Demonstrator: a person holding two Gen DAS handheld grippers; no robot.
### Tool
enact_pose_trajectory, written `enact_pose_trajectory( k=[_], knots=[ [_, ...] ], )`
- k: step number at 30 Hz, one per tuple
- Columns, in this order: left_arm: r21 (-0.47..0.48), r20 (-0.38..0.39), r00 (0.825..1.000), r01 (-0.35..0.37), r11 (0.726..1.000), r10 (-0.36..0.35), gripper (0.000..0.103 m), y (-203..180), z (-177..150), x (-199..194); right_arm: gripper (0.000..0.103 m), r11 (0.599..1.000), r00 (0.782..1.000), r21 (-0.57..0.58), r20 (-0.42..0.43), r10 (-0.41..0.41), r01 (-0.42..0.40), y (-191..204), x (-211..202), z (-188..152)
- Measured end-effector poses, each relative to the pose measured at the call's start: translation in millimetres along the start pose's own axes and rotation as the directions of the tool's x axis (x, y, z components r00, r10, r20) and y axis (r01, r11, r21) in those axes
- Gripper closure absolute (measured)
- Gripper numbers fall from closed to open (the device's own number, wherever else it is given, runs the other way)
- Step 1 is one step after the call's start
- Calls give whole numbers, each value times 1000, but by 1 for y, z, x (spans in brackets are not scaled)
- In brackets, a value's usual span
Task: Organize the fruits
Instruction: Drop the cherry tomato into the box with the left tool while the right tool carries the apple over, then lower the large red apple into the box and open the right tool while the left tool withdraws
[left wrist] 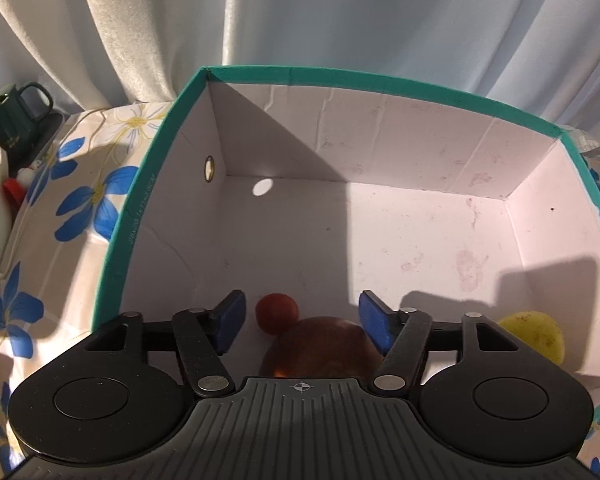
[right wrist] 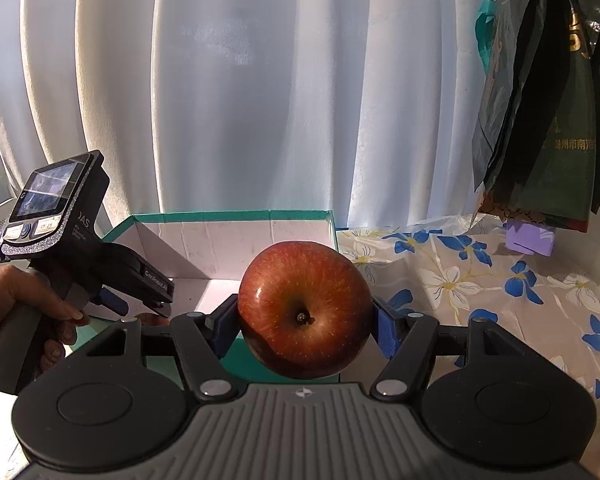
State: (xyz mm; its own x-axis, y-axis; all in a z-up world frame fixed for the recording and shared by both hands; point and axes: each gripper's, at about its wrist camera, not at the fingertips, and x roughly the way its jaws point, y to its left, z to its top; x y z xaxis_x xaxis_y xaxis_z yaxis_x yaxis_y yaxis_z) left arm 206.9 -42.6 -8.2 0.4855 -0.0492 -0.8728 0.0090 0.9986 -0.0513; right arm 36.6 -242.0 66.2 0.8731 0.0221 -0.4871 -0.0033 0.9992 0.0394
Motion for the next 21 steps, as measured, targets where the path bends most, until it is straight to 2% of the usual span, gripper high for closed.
enact_pose_trajectory(
  k=[2,5,6,9,12,14,18,21],
  knots=[
    [3,34,999,16,1000,-16,22,-4,-3,-9,36,1000,1000,1,5,-3,3,0,-2,0],
    [-28,115,988,102,994,-98,10,1,-9,-36,36,1000,1000,4,8,-8,8,-1,-3,1],
    [-43,156,982,115,992,-107,1,3,-13,-49,36,1000,1000,4,11,-11,11,0,-5,1],
    [-58,322,939,149,987,-122,0,14,-32,-95,36,1000,1000,6,17,-21,21,-1,-5,3],
    [-65,383,917,152,986,-116,0,25,-55,-123,36,1000,999,7,21,-26,26,-1,-4,4],
    [-77,375,921,141,987,-102,0,33,-69,-130,36,1000,999,5,24,-25,25,1,-3,4],
    [-126,292,955,90,988,-49,0,48,-94,-126,36,1000,1000,-18,23,-14,15,7,3,8],
    [-175,244,969,83,981,-39,0,61,-113,-123,36,999,1000,-33,12,-6,7,13,11,9]
  ],
)
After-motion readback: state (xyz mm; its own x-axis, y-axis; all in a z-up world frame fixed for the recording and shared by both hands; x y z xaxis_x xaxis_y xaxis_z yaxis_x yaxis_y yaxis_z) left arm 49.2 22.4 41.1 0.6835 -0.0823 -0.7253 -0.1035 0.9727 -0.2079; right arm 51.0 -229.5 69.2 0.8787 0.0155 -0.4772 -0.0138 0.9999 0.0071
